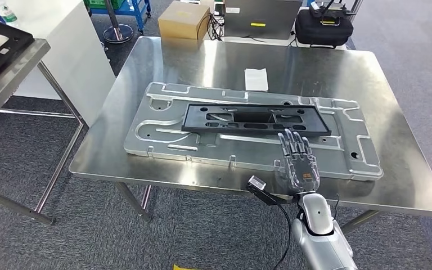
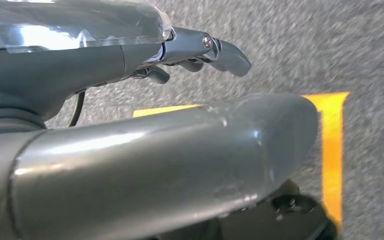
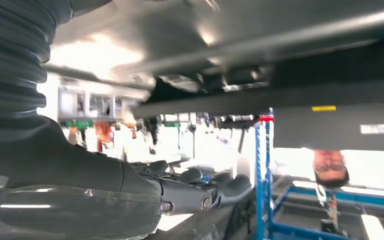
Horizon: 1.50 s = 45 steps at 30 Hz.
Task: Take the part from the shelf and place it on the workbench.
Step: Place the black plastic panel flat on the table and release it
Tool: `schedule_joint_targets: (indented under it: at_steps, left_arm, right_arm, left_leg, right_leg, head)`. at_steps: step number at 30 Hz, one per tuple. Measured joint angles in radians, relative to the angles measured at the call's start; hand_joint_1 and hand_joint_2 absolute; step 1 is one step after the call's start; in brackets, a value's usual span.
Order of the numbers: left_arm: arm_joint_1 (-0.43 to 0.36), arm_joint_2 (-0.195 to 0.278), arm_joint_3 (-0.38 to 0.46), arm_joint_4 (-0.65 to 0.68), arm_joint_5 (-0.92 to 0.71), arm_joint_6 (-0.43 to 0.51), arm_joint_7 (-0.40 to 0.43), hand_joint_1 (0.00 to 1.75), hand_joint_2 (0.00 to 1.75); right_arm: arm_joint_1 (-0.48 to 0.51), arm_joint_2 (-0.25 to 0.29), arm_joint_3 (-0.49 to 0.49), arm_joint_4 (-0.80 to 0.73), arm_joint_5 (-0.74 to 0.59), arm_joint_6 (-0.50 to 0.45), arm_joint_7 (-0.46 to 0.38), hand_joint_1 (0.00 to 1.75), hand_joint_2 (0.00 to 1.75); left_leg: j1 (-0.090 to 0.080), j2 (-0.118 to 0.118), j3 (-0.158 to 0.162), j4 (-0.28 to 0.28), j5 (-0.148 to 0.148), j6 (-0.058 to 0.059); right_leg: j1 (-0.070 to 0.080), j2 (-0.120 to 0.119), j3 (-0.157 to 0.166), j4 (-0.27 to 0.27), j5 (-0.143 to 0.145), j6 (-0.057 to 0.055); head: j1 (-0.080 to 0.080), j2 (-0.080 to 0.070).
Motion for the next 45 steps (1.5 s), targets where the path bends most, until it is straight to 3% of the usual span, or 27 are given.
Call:
schedule_joint_targets:
  at_steps: [1, 3, 5, 6, 8, 9, 11, 12, 14, 16, 17, 18, 20, 22, 23, 25, 27, 29, 31, 32, 34, 36, 38, 39, 42, 43, 45]
  left_arm:
    - [0.0, 0.0, 0.0, 0.0, 0.0, 0.0, 0.0, 0.0, 0.0]
    - [0.0, 0.001, 0.0, 0.0, 0.0, 0.0, 0.0, 0.0, 0.0]
    - [0.0, 0.003, 0.0, 0.0, 0.0, 0.0, 0.0, 0.0, 0.0]
    - [-0.001, 0.004, 0.0, 0.0, 0.001, 0.0, 0.0, 0.0, 0.0]
    - [-0.003, 0.004, 0.0, 0.0, 0.001, 0.0, -0.001, 0.0, 0.0]
    - [-0.003, 0.004, 0.0, 0.0, 0.001, 0.0, -0.001, 0.0, 0.0]
    - [-0.002, 0.004, 0.0, 0.0, 0.001, 0.0, -0.001, 0.0, 0.0]
    - [-0.003, 0.004, 0.0, 0.0, 0.001, 0.0, -0.001, 0.0, 0.0]
    - [-0.004, 0.004, 0.0, 0.0, 0.001, 0.0, -0.001, 0.0, 0.0]
    - [-0.004, 0.004, 0.001, 0.0, 0.001, -0.001, -0.001, 0.0, 0.0]
    - [-0.004, 0.004, 0.002, 0.0, 0.001, -0.001, -0.001, 0.0, 0.0]
    - [-0.004, 0.004, 0.002, 0.0, 0.001, -0.001, -0.001, 0.0, 0.0]
    - [-0.004, 0.004, 0.003, 0.0, 0.001, -0.002, -0.001, 0.0, 0.0]
    - [-0.004, 0.004, 0.005, 0.0, 0.001, -0.003, -0.001, 0.0, 0.0]
    - [-0.004, 0.004, 0.005, 0.0, 0.001, -0.004, -0.001, 0.0, 0.0]
    - [-0.004, 0.003, 0.007, 0.0, 0.002, -0.006, -0.001, 0.0, 0.0]
    - [-0.002, 0.004, 0.01, 0.0, 0.005, -0.007, 0.0, 0.0, 0.0]
    - [0.001, 0.004, 0.014, 0.0, 0.008, -0.007, 0.001, 0.0, 0.0]
    - [0.004, 0.004, 0.018, 0.0, 0.013, -0.007, 0.0, 0.0, 0.0]
    - [0.005, 0.004, 0.019, 0.0, 0.016, -0.006, 0.0, 0.0, 0.0]
    - [0.006, 0.004, 0.024, 0.0, 0.025, -0.003, 0.0, 0.0, 0.0]
    - [0.007, 0.006, 0.032, 0.0, 0.034, 0.001, 0.0, 0.0, 0.0]
    - [0.007, 0.008, 0.042, 0.0, 0.043, 0.002, -0.001, 0.0, 0.0]
    - [0.007, 0.009, 0.046, 0.0, 0.046, 0.002, -0.002, 0.0, 0.0]
    - [0.009, 0.007, 0.061, 0.0, 0.053, 0.002, -0.004, 0.0, 0.0]
    - [0.009, 0.006, 0.066, 0.0, 0.056, 0.003, -0.004, 0.0, 0.0]
    - [0.009, 0.005, 0.076, 0.0, 0.066, 0.004, -0.007, 0.0, 0.0]
  right_arm:
    - [0.004, 0.001, 0.0, 0.0, 0.001, 0.0, 0.0, 0.0, 1.75]
    - [0.01, 0.003, 0.0, 0.001, 0.003, 0.0, 0.0, 0.0, 1.75]
    - [0.014, 0.003, 0.0, 0.002, 0.005, 0.0, 0.0, 0.0, 1.75]
    - [0.015, 0.003, 0.0, 0.001, 0.006, 0.0, 0.0, 0.0, 1.75]
    - [0.015, 0.003, 0.0, 0.0, 0.006, -0.001, 0.0, 0.0, 1.75]
    - [0.015, 0.003, 0.0, 0.0, 0.006, -0.001, 0.0, 0.0, 1.75]
    - [0.017, 0.003, 0.0, 0.001, 0.006, -0.001, 0.0, 0.0, 1.75]
    - [0.018, 0.003, 0.0, 0.001, 0.006, -0.001, 0.0, 0.0, 1.75]
    - [0.019, 0.004, 0.0, 0.003, 0.008, -0.001, 0.0, 0.0, 1.75]
    - [0.018, 0.004, 0.0, 0.006, 0.012, -0.002, 0.001, 0.0, 1.75]
    - [0.019, 0.004, 0.0, 0.008, 0.014, -0.002, 0.001, 0.0, 1.75]
    - [0.019, 0.004, 0.0, 0.011, 0.016, -0.003, 0.001, 0.0, 1.75]
    - [0.019, 0.004, 0.0, 0.016, 0.025, -0.005, 0.001, 0.0, 1.75]
    - [0.018, 0.005, 0.0, 0.017, 0.039, -0.01, 0.002, 0.0, 1.75]
    - [0.019, 0.007, 0.0, 0.017, 0.046, -0.015, 0.003, 0.0, 1.75]
    - [0.024, 0.012, 0.001, 0.017, 0.057, -0.024, 0.003, 0.0, 1.75]
    - [0.038, 0.021, 0.002, 0.017, 0.063, -0.034, 0.003, 0.0, 1.75]
    - [0.063, 0.035, 0.003, 0.01, 0.057, -0.055, 0.003, 0.0, 1.75]
    - [0.104, 0.053, 0.003, -0.01, 0.027, -0.087, -0.005, 0.0, 1.75]
    - [0.13, 0.063, 0.003, -0.023, 0.002, -0.101, -0.014, 0.0, 1.75]
    - [0.182, 0.081, 0.002, -0.052, -0.072, -0.12, -0.044, 0.0, 1.75]
    - [0.233, 0.099, -0.006, -0.079, -0.184, -0.125, -0.09, 0.0, 1.75]
    - [0.278, 0.12, -0.028, -0.095, -0.332, -0.121, -0.155, 0.0, 1.75]
    - [0.298, 0.13, -0.043, -0.098, -0.402, -0.116, -0.19, 0.0, 1.75]
    - [0.349, 0.157, -0.101, -0.098, -0.551, -0.079, -0.278, 0.0, 1.75]
    - [0.361, 0.165, -0.122, -0.095, -0.604, -0.049, -0.307, 0.0, 1.75]
    - [0.379, 0.182, -0.18, -0.075, -0.731, 0.031, -0.387, 0.0, 1.75]
  left_leg:
    - [0.004, 0.0, -0.007, 0.061, -0.028, -0.005]
    - [0.012, 0.001, 0.016, 0.108, -0.011, -0.016]
    - [0.019, 0.001, 0.102, 0.021, 0.029, -0.027]
    - [0.02, 0.001, 0.155, -0.051, 0.025, -0.029]
    - [0.017, -0.001, 0.212, -0.141, -0.003, -0.02]
    - [0.014, -0.001, 0.218, -0.154, -0.009, -0.01]
    - [0.014, 0.002, 0.205, -0.155, 0.006, 0.011]
    - [0.015, 0.004, 0.197, -0.157, 0.018, 0.021]
    - [0.017, 0.008, 0.172, -0.16, 0.044, 0.034]
    - [0.016, 0.008, 0.139, -0.16, 0.07, 0.038]
    - [0.016, 0.009, 0.122, -0.16, 0.082, 0.037]
    - [0.016, 0.009, 0.106, -0.159, 0.094, 0.036]
    - [0.016, 0.008, 0.077, -0.158, 0.117, 0.031]
    - [0.014, 0.007, 0.06, -0.158, 0.137, 0.022]
    - [0.014, 0.007, 0.057, -0.16, 0.146, 0.016]
    - [0.015, 0.007, 0.054, -0.168, 0.167, 0.002]
    - [0.017, 0.005, 0.046, -0.161, 0.156, -0.009]
    - [0.018, 0.004, 0.025, -0.09, 0.067, -0.014]
    - [0.019, 0.005, 0.004, 0.034, -0.029, -0.016]
    - [0.019, 0.005, 0.003, 0.084, -0.044, -0.018]
    - [0.018, 0.005, 0.039, 0.105, -0.008, -0.016]
    - [0.013, 0.004, 0.133, -0.001, 0.026, -0.005]
    - [0.006, 0.003, 0.222, -0.134, 0.004, 0.007]
    - [0.002, 0.003, 0.242, -0.169, -0.01, 0.01]
    - [0.004, 0.009, 0.234, -0.191, 0.013, 0.024]
    - [0.008, 0.012, 0.225, -0.195, 0.026, 0.032]
    - [0.01, 0.017, 0.198, -0.198, 0.052, 0.041]
  right_leg:
    - [-0.001, -0.001, -0.019, 0.004, 0.011, 0.004]
    - [-0.006, -0.003, -0.059, 0.019, 0.031, 0.013]
    - [-0.013, -0.004, -0.099, 0.043, 0.044, 0.025]
    - [-0.014, -0.004, -0.115, 0.057, 0.049, 0.031]
    - [-0.012, -0.004, -0.131, 0.075, 0.059, 0.044]
    - [-0.011, -0.004, -0.134, 0.077, 0.065, 0.05]
    - [-0.014, -0.001, -0.138, 0.077, 0.073, 0.063]
    - [-0.016, 0.001, -0.145, 0.09, 0.052, 0.068]
    - [-0.019, 0.004, -0.17, 0.165, -0.042, 0.077]
    - [-0.02, 0.004, -0.189, 0.278, -0.131, 0.082]
    - [-0.02, 0.004, -0.187, 0.317, -0.14, 0.083]
    - [-0.02, 0.005, -0.172, 0.331, -0.127, 0.083]
    - [-0.019, 0.006, -0.096, 0.267, -0.076, 0.076]
    - [-0.014, 0.009, 0.014, 0.128, -0.075, 0.064]
    - [-0.01, 0.011, 0.049, 0.074, -0.086, 0.059]
    - [-0.004, 0.011, 0.067, 0.03, -0.093, 0.049]
    - [-0.007, 0.006, 0.052, 0.025, -0.069, 0.035]
    - [-0.01, 0.001, 0.029, 0.02, -0.042, 0.019]
    - [-0.006, 0.0, -0.001, 0.023, -0.02, 0.011]
    - [-0.003, -0.001, -0.017, 0.027, -0.01, 0.011]
    - [0.001, -0.004, -0.051, 0.038, 0.007, 0.012]
    - [0.003, -0.004, -0.082, 0.053, 0.02, 0.015]
    - [0.003, -0.004, -0.099, 0.065, 0.032, 0.023]
    - [0.002, -0.005, -0.102, 0.067, 0.038, 0.028]
    - [-0.001, 0.0, -0.11, 0.072, 0.043, 0.046]
    - [-0.002, 0.004, -0.12, 0.09, 0.016, 0.051]
    - [-0.008, 0.01, -0.147, 0.183, -0.082, 0.061]
  head:
    - [0.0, 0.0]
    - [0.0, 0.0]
    - [-0.001, 0.0]
    - [-0.002, 0.0]
    - [-0.002, 0.0]
    - [-0.003, 0.0]
    - [-0.006, 0.0]
    - [-0.006, 0.0]
    - [-0.003, 0.0]
    - [0.0, 0.0]
    - [0.0, 0.0]
    - [0.0, 0.0]
    - [0.0, 0.0]
    - [0.0, 0.0]
    - [0.0, 0.0]
    - [0.0, 0.0]
    - [0.001, 0.0]
    - [-0.004, 0.0]
    - [-0.008, 0.0]
    - [-0.008, 0.0]
    - [-0.008, 0.0]
    - [-0.008, 0.0]
    - [-0.008, 0.0]
    - [-0.008, 0.0]
    - [-0.011, 0.0]
    - [-0.009, 0.0]
    - [-0.004, 0.0]
